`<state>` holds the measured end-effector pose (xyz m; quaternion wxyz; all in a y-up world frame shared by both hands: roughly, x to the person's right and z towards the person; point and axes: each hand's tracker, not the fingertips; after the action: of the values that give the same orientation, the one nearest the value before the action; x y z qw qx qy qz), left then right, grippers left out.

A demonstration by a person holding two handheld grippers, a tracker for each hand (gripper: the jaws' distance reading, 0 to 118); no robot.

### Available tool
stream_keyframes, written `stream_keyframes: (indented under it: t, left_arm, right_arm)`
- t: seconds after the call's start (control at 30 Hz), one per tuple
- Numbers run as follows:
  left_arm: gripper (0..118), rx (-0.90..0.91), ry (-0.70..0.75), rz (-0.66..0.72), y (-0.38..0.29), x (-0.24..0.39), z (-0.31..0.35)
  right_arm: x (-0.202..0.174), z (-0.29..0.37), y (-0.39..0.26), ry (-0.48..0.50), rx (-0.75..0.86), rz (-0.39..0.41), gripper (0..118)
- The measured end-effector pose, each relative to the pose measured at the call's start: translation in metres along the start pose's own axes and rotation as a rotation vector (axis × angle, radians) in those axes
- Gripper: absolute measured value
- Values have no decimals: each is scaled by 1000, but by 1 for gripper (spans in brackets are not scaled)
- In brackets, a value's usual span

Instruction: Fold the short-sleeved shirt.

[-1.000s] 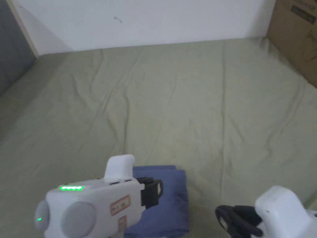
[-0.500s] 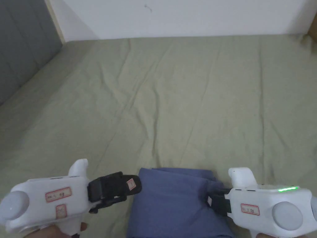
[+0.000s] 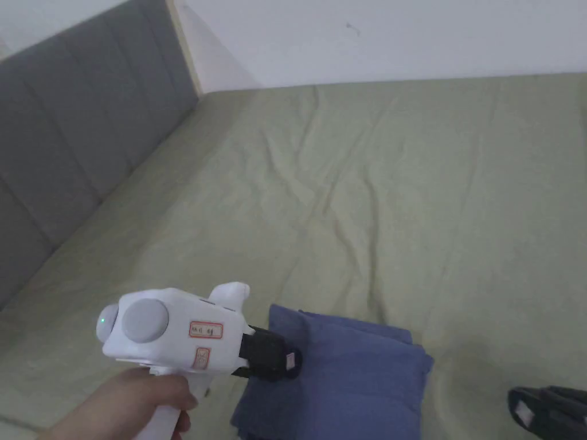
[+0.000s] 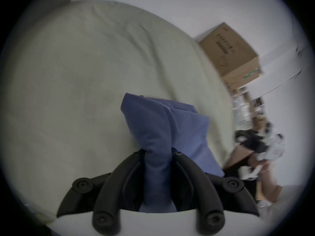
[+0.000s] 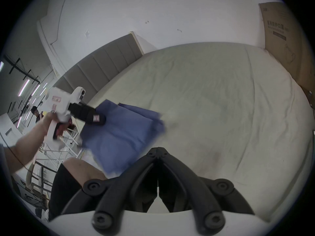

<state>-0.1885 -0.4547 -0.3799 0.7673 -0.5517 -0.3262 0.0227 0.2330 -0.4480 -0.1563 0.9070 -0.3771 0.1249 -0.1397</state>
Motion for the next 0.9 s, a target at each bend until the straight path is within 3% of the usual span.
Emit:
stream_keyframes:
  t: [0.13, 0.27, 0.3, 0.33, 0.37, 0.4, 0.43, 0.47, 0.57, 0.7, 0.77, 0.83, 0.9]
  left_arm:
    - [22, -29, 446, -76, 36, -83, 59]
    - [24, -65, 859, -50, 64, -149, 95]
    - [43, -33, 968, -41, 70, -154, 102]
    - [91, 21, 1061, -7, 71, -159, 111]
    - [117, 89, 1161, 31, 70, -159, 122]
    - [118, 131, 1199, 58, 69, -156, 131]
    - [118, 269, 1122, 46, 69, -142, 136]
    - [115, 388, 1010, 25, 64, -125, 147]
    - [113, 601, 934, 33, 31, -46, 152]
    - [106, 848, 721, -164, -37, 83, 131]
    - [65, 996, 665, -188, -71, 145, 121]
    - [20, 1102, 508, -220, -92, 202, 113]
    - [8, 1140, 444, -212, -103, 247, 101]
  right_arm:
    - [-13, 16, -1, 13, 19, 27, 0]
    - [-24, 23, 1, 18, 35, 29, 0]
    - [-27, 25, 2, 11, 38, 39, 0]
    - [-21, 23, -3, 3, 40, 46, 0]
    - [-21, 24, -3, -4, 41, 58, 0]
    - [-22, 26, -3, -11, 43, 71, 0]
    - [-22, 28, -2, -18, 48, 77, 0]
    - [-26, 30, 0, -24, 55, 79, 0]
    - [-24, 41, 2, -39, 88, 71, 0]
    - [-20, 72, 7, -151, 198, 131, 0]
    - [-20, 92, 10, -243, 253, 190, 0]
    - [-20, 115, 11, -342, 321, 243, 0]
    - [-18, 142, 12, -398, 421, 257, 0]
